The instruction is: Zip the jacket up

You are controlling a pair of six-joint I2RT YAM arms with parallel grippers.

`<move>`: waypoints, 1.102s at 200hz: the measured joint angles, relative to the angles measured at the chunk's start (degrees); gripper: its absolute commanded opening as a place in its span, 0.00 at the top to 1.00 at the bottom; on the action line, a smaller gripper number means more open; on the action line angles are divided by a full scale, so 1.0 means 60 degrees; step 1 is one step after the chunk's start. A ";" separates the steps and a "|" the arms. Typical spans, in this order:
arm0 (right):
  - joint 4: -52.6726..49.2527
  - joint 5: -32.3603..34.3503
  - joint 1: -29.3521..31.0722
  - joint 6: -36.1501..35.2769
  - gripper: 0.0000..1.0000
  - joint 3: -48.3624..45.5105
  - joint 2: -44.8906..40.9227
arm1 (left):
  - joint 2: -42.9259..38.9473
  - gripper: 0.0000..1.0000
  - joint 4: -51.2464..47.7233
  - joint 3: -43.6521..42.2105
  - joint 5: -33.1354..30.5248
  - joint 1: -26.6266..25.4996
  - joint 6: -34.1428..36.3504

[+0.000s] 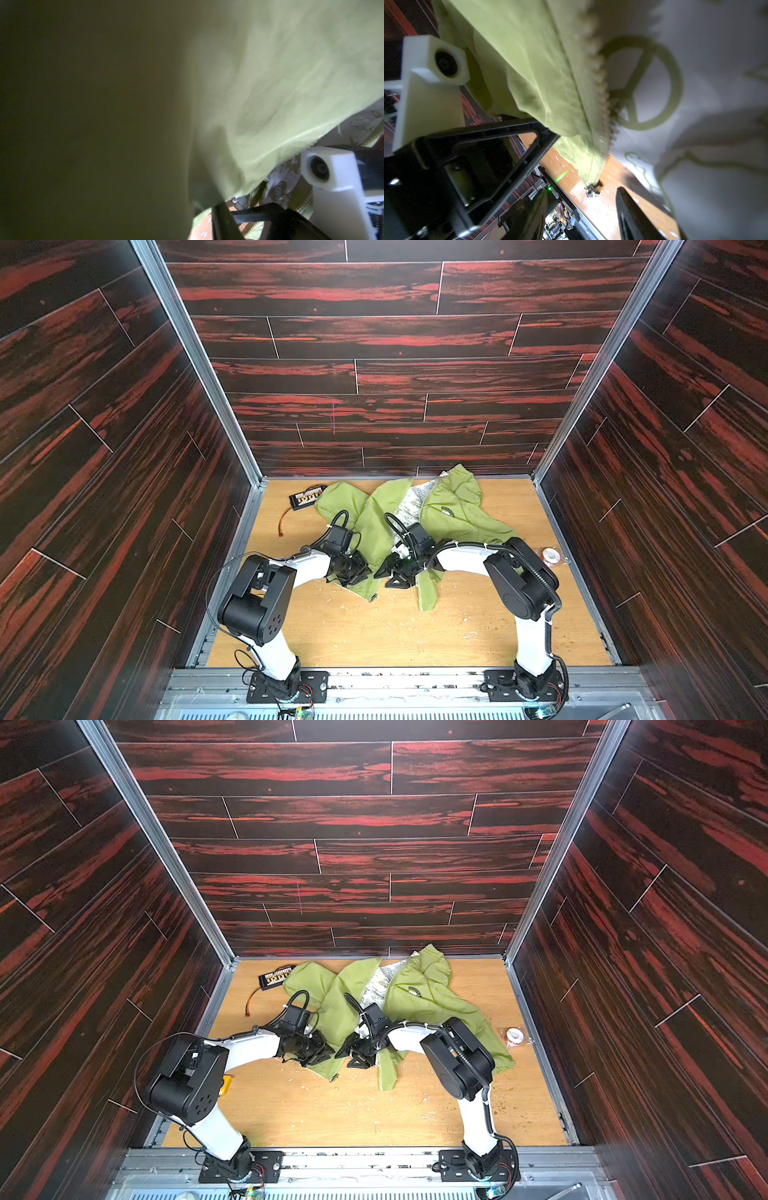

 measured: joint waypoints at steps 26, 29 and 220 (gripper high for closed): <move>0.0164 -0.0015 0.0098 0.0000 0.47 0.0000 0.0091 | 0.0051 0.79 -0.0015 0.0018 0.0073 0.0055 -0.0051; 0.0200 -0.0029 0.0117 0.0004 0.48 0.0000 0.0109 | 0.0073 0.79 -0.0015 0.0033 0.0084 0.0062 -0.0058; -0.0339 0.0488 -0.0612 -0.0313 0.55 0.0492 0.0328 | -0.0237 0.68 -0.0426 0.0248 0.0568 0.0153 0.0226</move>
